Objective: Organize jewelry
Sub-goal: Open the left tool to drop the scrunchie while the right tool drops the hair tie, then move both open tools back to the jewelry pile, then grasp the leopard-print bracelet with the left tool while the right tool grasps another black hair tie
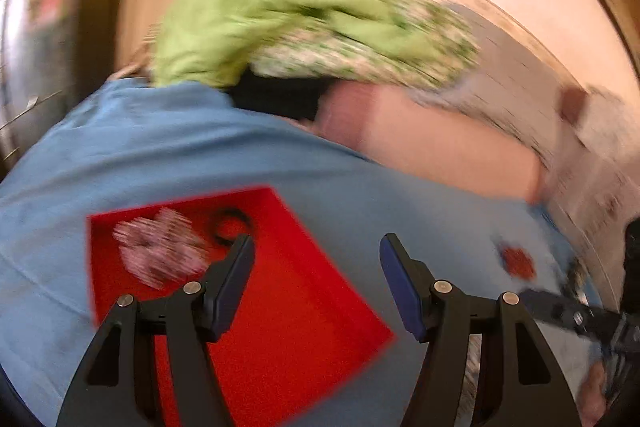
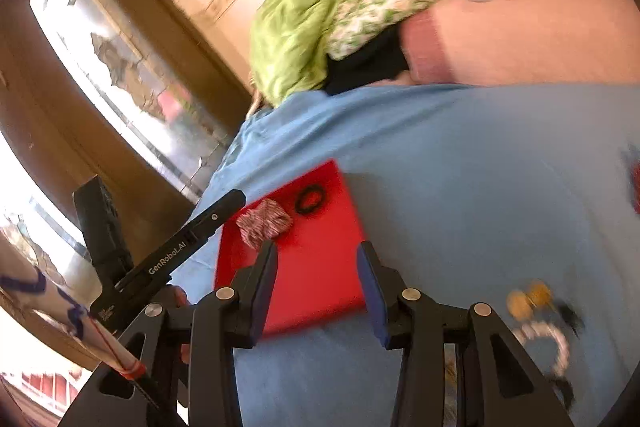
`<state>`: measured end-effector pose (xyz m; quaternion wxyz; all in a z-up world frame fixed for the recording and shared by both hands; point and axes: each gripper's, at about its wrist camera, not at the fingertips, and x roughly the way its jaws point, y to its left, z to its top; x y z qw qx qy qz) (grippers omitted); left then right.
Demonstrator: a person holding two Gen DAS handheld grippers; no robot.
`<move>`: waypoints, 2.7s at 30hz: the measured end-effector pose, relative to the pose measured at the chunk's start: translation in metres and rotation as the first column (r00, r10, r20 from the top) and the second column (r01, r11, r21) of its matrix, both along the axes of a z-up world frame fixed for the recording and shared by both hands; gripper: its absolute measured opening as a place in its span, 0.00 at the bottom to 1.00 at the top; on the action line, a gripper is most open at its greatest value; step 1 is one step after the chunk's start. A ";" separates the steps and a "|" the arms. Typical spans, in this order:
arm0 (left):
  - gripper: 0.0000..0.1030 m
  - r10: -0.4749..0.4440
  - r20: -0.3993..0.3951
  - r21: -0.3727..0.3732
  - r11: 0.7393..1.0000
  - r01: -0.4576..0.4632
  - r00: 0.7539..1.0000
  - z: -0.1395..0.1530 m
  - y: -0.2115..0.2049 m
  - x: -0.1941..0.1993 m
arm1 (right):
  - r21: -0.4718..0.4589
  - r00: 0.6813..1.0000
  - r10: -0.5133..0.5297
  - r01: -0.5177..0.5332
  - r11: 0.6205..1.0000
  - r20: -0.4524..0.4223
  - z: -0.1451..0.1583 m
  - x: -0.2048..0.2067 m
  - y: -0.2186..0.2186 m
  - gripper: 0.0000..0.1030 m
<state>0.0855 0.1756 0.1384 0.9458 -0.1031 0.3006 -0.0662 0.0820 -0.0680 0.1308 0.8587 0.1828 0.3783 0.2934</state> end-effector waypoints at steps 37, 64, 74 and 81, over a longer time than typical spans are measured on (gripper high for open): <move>0.05 -0.323 -0.159 -0.014 0.946 0.325 0.933 -0.049 -0.104 -0.041 | -0.288 0.981 -0.097 0.045 0.957 -0.169 -0.087 -0.038 -0.086 0.37; 0.05 -0.291 -0.033 0.135 0.947 0.293 0.956 -0.022 -0.118 -0.057 | -0.222 0.988 -0.118 0.137 0.965 0.097 -0.033 -0.063 -0.082 0.09; 0.05 -0.280 -0.041 0.166 0.945 0.282 0.959 -0.025 -0.119 -0.056 | -0.209 0.990 -0.102 0.120 0.971 0.094 -0.034 -0.063 -0.077 0.09; 0.05 -0.263 -0.038 0.176 0.948 0.266 0.964 -0.024 -0.114 -0.056 | -0.196 0.993 -0.094 0.107 0.975 0.078 -0.037 -0.060 -0.068 0.09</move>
